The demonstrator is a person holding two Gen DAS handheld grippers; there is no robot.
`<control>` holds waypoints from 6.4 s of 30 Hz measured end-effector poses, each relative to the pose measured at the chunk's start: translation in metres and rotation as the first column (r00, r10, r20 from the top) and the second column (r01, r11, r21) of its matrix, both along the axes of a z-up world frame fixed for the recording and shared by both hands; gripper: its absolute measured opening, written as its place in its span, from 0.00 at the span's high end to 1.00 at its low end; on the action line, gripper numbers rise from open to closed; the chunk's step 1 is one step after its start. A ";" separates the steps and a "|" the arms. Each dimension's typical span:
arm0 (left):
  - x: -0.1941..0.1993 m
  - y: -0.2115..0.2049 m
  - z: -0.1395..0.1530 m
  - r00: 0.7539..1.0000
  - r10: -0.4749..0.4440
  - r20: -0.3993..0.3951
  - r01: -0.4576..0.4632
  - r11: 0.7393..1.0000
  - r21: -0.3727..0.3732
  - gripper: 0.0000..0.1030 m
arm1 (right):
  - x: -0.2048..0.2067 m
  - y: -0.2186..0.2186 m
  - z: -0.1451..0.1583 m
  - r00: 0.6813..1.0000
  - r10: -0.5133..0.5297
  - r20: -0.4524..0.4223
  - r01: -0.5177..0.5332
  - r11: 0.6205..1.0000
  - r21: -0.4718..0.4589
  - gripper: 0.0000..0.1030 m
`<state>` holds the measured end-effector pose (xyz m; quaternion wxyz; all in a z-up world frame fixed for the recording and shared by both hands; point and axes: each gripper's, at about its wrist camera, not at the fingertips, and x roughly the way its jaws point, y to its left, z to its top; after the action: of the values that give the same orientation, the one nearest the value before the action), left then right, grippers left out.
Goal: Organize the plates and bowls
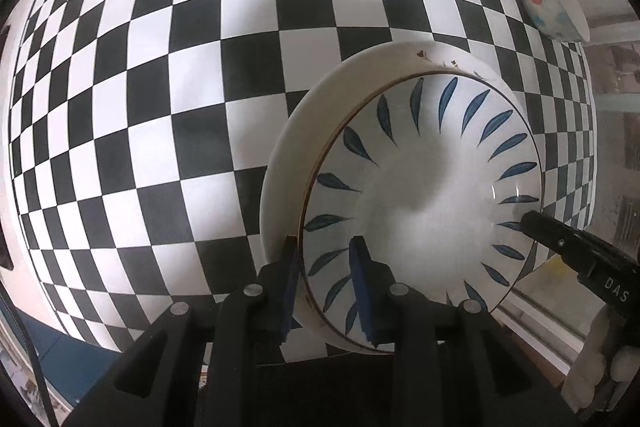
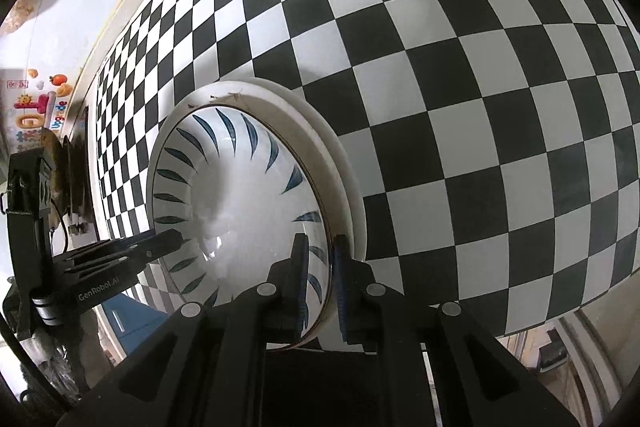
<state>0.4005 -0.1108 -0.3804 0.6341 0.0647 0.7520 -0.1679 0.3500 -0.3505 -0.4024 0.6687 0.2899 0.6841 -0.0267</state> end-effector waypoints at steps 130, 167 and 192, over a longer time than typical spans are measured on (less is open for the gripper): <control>-0.022 -0.192 0.078 0.984 -0.119 0.134 0.131 0.988 -0.083 0.83 | 0.015 -0.128 0.063 0.994 0.110 0.017 -0.106 0.985 -0.133 0.92; -0.066 -0.231 0.001 0.989 -0.144 0.044 0.141 0.987 0.072 0.82 | -0.018 -0.163 -0.013 0.988 0.133 -0.078 -0.138 0.988 -0.068 0.93; 0.145 -0.247 0.041 0.988 0.000 0.156 -0.010 0.998 0.060 0.80 | 0.068 -0.272 0.065 0.994 -0.031 0.102 0.047 0.986 -0.159 0.59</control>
<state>0.5455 -0.3576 -0.3398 0.6891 0.0951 0.7050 -0.1378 0.4181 -0.6225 -0.3376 0.7224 0.2492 0.6400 -0.0807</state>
